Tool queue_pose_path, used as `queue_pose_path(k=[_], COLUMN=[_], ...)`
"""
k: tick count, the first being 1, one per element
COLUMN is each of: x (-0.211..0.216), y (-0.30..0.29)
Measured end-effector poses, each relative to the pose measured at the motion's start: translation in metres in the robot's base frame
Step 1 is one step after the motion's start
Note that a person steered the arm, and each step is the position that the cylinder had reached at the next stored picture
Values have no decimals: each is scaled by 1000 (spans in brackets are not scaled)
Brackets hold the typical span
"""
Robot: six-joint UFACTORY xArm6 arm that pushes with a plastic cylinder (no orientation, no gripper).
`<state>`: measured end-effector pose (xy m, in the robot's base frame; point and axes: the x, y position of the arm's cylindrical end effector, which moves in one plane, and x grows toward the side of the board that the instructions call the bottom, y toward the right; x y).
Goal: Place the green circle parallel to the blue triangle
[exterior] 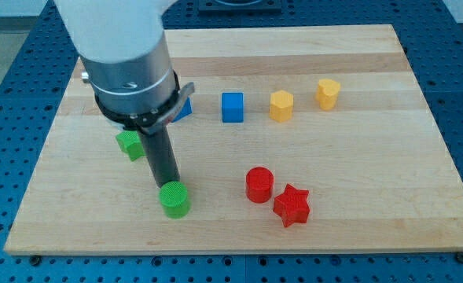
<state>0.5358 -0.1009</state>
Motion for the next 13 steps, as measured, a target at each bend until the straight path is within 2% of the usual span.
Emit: queue_pose_path(k=[4, 6, 7, 8, 10, 11, 13], x=[20, -31, -2, 6, 61, 77, 81], y=[0, 20, 46, 50, 63, 61, 21])
